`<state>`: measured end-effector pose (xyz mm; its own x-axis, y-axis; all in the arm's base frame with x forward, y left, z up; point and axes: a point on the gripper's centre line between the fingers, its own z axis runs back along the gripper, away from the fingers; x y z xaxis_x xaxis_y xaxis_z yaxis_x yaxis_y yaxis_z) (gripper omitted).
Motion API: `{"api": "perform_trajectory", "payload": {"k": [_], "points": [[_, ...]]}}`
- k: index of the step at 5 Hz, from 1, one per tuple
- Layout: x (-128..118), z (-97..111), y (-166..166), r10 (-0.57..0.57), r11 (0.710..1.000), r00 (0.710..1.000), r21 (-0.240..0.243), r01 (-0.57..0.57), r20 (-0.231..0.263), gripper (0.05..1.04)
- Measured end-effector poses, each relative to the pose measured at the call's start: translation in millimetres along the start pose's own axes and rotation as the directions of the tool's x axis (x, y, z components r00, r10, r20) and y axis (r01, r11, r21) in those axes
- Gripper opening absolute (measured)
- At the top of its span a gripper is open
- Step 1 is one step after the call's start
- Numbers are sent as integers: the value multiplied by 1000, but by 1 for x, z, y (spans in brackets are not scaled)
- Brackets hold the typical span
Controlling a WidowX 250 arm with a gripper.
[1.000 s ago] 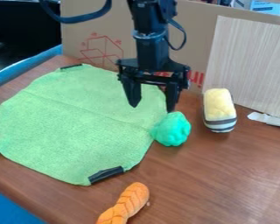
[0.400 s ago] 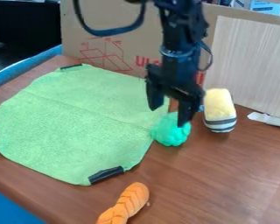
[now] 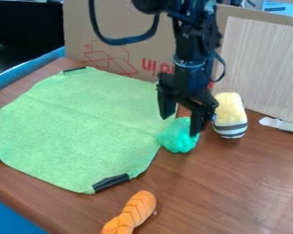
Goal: Move the cloth from left to right
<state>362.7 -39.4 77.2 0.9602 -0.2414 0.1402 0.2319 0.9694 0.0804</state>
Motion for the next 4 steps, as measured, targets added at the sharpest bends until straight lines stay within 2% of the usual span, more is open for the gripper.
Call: {"api": "perform_trajectory", "payload": {"k": [2,3,4], "points": [[0,-13,1,30,1000,999,4,-30,-23,1001],[3,-16,6,107,994,994,-3,-107,-29,961],[2,-17,13,201,978,979,-41,-203,-37,911]]}}
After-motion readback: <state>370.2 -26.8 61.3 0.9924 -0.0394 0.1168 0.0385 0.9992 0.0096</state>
